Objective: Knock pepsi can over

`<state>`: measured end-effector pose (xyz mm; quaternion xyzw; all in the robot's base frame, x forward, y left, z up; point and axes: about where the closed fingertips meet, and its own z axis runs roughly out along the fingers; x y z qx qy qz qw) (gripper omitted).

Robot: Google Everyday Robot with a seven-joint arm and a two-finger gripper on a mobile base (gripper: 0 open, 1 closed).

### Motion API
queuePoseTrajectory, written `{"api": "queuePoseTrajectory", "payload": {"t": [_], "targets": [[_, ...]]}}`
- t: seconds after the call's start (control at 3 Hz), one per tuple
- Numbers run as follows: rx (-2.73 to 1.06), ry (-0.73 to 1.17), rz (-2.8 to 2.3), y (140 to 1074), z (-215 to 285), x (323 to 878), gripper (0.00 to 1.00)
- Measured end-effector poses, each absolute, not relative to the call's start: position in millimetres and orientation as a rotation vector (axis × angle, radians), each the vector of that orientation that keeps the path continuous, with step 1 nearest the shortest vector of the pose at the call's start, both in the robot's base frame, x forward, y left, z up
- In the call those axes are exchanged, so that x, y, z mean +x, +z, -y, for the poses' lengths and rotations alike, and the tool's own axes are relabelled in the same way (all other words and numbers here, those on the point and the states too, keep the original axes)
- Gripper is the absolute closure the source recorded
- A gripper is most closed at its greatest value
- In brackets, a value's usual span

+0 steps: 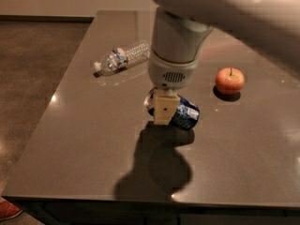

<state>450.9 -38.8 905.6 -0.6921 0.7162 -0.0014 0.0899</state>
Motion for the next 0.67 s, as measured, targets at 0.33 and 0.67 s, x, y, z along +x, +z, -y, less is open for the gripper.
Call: {"api": "queuePoseTrajectory", "payload": {"t": [0.33, 0.67], "targets": [[-2.131, -0.057, -2.131, 895, 34, 457, 0.59], [-2.199, -0.076, -2.123, 883, 28, 462, 0.28]]}}
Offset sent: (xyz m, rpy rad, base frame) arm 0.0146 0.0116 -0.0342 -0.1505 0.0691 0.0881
